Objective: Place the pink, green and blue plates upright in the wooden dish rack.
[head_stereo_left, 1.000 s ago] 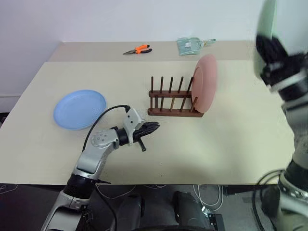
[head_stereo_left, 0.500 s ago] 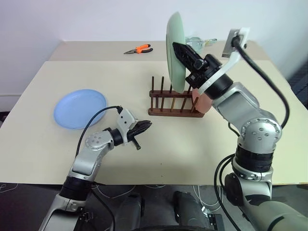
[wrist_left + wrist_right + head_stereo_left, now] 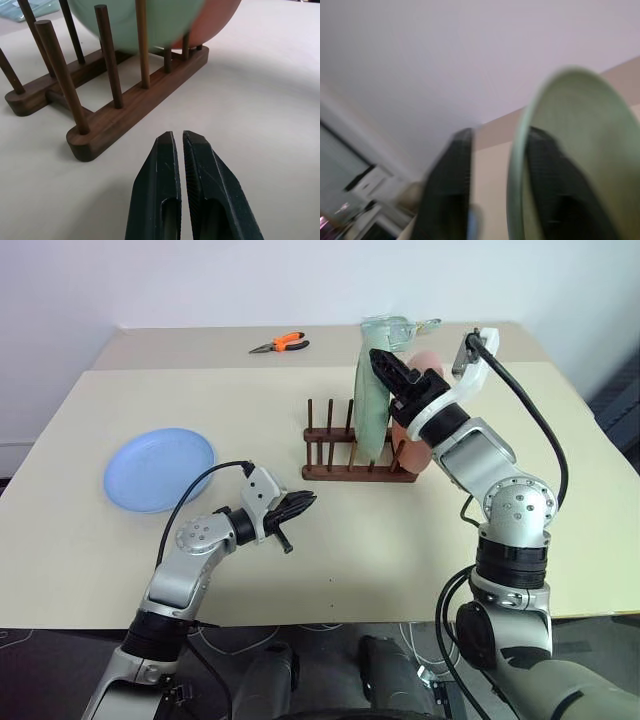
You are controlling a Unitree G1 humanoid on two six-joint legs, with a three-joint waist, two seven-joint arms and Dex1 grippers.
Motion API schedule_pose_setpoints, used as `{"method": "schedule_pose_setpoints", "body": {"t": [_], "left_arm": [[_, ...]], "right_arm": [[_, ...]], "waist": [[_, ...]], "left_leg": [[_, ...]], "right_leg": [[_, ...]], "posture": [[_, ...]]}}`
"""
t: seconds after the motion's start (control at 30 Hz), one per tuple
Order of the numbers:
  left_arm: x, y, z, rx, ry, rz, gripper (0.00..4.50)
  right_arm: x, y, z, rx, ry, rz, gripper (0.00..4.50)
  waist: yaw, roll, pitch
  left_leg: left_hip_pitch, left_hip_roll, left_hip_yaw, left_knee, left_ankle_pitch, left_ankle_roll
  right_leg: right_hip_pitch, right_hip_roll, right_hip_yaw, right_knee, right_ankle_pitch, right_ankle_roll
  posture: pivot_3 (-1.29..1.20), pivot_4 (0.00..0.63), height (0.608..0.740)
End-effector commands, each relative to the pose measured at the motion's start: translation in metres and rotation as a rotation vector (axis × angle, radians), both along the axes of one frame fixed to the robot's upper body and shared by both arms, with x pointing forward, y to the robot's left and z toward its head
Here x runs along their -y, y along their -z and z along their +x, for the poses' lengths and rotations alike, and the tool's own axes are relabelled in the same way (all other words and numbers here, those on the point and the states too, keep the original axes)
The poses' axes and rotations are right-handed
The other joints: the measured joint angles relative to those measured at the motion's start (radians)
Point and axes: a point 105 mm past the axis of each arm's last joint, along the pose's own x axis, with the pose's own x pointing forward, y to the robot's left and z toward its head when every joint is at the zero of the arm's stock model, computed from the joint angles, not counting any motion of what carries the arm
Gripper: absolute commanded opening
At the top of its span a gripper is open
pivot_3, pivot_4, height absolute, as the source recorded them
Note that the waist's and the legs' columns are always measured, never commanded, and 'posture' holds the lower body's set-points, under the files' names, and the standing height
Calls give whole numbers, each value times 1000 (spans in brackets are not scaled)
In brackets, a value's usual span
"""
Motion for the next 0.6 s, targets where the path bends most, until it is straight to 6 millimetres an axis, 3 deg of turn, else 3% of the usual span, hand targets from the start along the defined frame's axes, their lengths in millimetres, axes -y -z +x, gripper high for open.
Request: {"method": "schedule_pose_setpoints", "body": {"t": [0.03, 0.1, 0.17, 0.27, 0.37, 0.43, 0.5, 0.6], "left_arm": [[-9, -14, 2, 13, -33, -44, 794], [-21, -22, 11, 37, -108, -68, 1585], [-47, -35, 29, 87, -287, -108, 2610], [-109, -51, 57, 124, -650, -170, 4118], [-182, -58, 65, 125, -1059, -193, 4118], [-229, -52, 54, 76, -1318, -223, 4118], [-252, -48, 43, 37, -1449, -260, 4118], [-261, -40, 33, -41, -1499, -318, 4118]], "right_arm": [[3, -42, -12, 232, 59, -115, 3025], [3, -52, -17, 333, 92, -237, 3025], [6, -64, -24, 412, 92, -276, 3452], [-4, -78, -43, 560, 49, -403, 4500], [-30, -63, -58, 665, -45, -636, 4500], [-49, -43, -64, 688, -123, -727, 4500], [-60, -28, -68, 695, -184, -757, 4500], [-70, -12, -71, 686, -227, -769, 4500]], "waist": [[-1, 0, 0], [-1, 0, 0], [0, 0, 0], [1, 0, 0], [-6, -1, 0], [-10, -1, -1], [-8, -3, -1], [5, -5, 0]], "left_leg": [[0, 0, 0, 0, 0, 0], [0, 0, 0, 0, 0, 0], [0, 0, 0, 0, 0, 0], [0, 0, 0, 0, 0, 0], [0, 0, 0, 0, 0, 0], [1, 1, 0, -1, 0, 0], [1, 1, 0, -1, 0, -1], [0, 0, -1, 0, 1, -2]], "right_leg": [[0, 0, 0, 0, 0, 0], [0, 0, 0, 0, 0, 0], [0, 0, 0, 0, 0, 0], [0, 0, 0, 0, 0, 1], [0, 0, 0, 0, 0, 1], [0, 1, 0, 0, -1, 2], [0, 1, 0, 0, -1, 3], [0, 0, 0, 0, 0, 1]], "posture": [[0, 150, 740], [0, 150, 740], [0, 150, 740], [0, 150, 740], [0, 150, 740], [0, 150, 740], [0, 150, 740], [0, 150, 740]]}}
